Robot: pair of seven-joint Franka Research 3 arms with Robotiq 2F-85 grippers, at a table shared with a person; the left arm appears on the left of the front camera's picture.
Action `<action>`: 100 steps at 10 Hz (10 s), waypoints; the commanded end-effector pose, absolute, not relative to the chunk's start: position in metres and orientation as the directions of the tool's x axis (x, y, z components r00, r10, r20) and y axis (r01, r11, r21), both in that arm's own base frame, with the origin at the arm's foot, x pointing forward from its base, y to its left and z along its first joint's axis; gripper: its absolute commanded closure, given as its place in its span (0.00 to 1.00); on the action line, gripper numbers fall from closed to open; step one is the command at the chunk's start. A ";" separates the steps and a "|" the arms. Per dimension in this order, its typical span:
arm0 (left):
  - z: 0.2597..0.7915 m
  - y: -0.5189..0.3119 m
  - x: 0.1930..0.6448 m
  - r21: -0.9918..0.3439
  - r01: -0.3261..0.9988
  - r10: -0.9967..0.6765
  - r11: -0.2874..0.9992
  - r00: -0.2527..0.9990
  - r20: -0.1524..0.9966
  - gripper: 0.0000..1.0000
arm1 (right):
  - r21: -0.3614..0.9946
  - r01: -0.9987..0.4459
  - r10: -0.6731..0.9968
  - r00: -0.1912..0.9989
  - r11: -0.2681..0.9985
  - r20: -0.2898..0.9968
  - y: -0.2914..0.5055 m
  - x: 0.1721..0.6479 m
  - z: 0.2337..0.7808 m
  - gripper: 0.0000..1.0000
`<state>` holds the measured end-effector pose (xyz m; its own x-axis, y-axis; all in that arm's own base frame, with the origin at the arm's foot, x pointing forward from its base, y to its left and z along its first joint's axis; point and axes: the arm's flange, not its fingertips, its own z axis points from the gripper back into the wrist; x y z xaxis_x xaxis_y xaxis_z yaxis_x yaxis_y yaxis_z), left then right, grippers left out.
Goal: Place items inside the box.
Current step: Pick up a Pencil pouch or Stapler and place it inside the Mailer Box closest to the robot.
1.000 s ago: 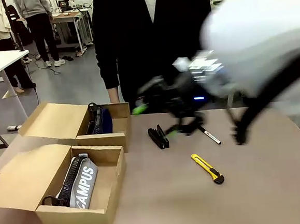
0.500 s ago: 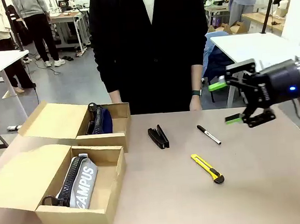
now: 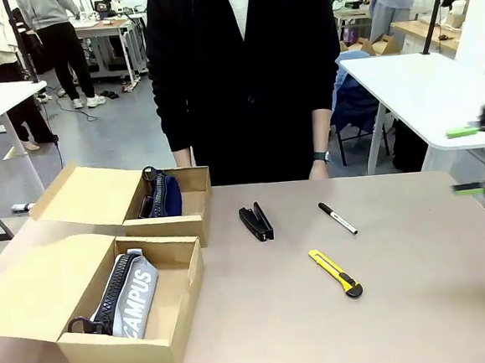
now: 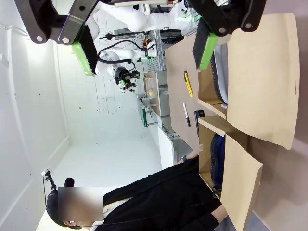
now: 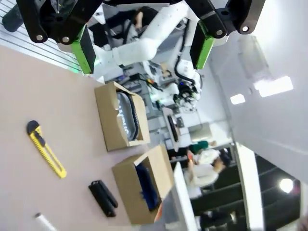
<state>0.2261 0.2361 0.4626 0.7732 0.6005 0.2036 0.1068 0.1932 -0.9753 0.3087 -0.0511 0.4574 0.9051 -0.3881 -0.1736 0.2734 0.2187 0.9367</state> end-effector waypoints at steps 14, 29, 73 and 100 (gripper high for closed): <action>0.464 0.235 0.225 -0.973 0.128 0.599 0.192 0.770 0.219 0.00 | 0.938 0.313 -0.432 0.874 0.146 -0.225 -0.084 0.302 0.444 0.00; 0.464 0.235 0.225 -0.973 0.128 0.599 0.192 0.770 0.219 0.00 | 0.771 0.387 -0.529 0.845 0.506 -0.077 -0.077 0.307 0.453 0.00; 0.464 0.235 0.225 -0.973 0.128 0.599 0.192 0.770 0.219 0.00 | 0.078 0.131 -0.126 0.990 0.988 -0.062 0.374 0.460 0.405 1.00; 0.464 0.235 0.225 -0.973 0.128 0.599 0.192 0.770 0.219 0.00 | 0.138 -0.090 0.088 0.996 0.986 0.018 0.586 0.346 0.415 0.59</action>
